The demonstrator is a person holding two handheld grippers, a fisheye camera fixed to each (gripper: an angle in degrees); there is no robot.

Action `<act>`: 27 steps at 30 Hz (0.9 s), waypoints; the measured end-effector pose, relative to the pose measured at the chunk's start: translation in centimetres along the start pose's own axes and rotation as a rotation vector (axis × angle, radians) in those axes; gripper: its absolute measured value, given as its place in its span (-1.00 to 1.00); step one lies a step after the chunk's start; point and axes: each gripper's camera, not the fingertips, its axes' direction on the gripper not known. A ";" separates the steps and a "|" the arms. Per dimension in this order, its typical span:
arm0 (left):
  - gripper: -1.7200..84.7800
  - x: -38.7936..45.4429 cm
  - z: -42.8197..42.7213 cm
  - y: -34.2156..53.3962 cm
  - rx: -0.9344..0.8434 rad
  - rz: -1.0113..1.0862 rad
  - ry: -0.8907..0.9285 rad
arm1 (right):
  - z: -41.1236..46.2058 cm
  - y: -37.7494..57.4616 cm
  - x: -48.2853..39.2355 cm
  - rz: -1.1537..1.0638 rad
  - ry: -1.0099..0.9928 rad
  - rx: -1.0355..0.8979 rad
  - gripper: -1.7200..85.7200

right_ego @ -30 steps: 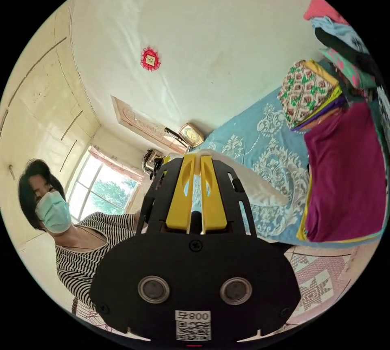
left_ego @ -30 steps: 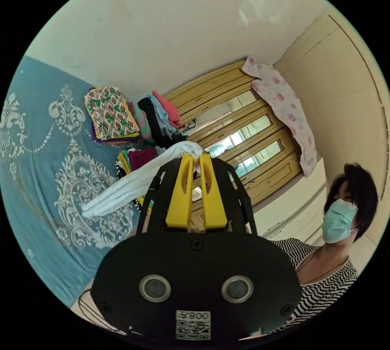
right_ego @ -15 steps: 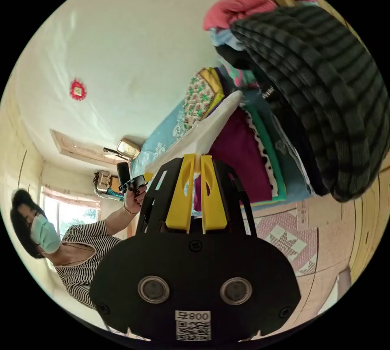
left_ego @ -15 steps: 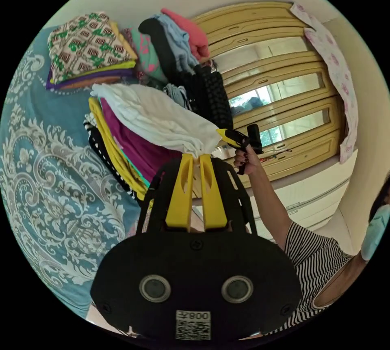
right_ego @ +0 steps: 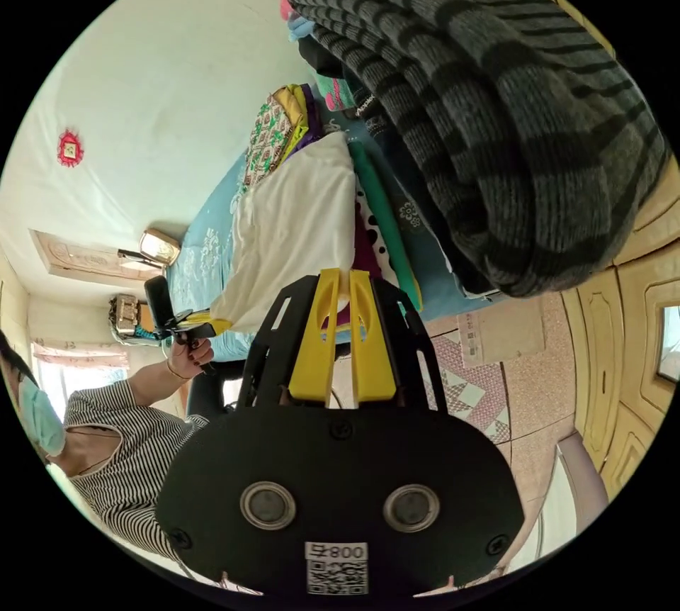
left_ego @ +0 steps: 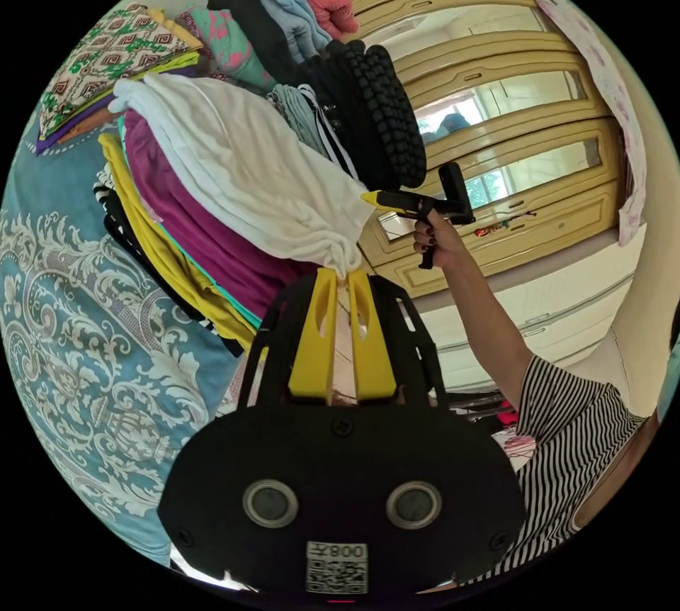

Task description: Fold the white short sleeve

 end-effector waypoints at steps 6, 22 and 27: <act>-0.90 1.2 2.9 -2.6 -0.056 -0.035 -0.016 | 4.6 0.1 2.1 0.042 0.104 -0.024 -0.91; -0.95 10.9 1.8 -9.5 0.012 0.147 -0.064 | 5.7 4.8 -0.8 0.030 0.279 0.141 -0.92; -0.95 12.8 4.8 -11.6 -0.066 0.194 -0.204 | 5.3 7.9 -5.0 -0.018 0.388 0.268 -0.95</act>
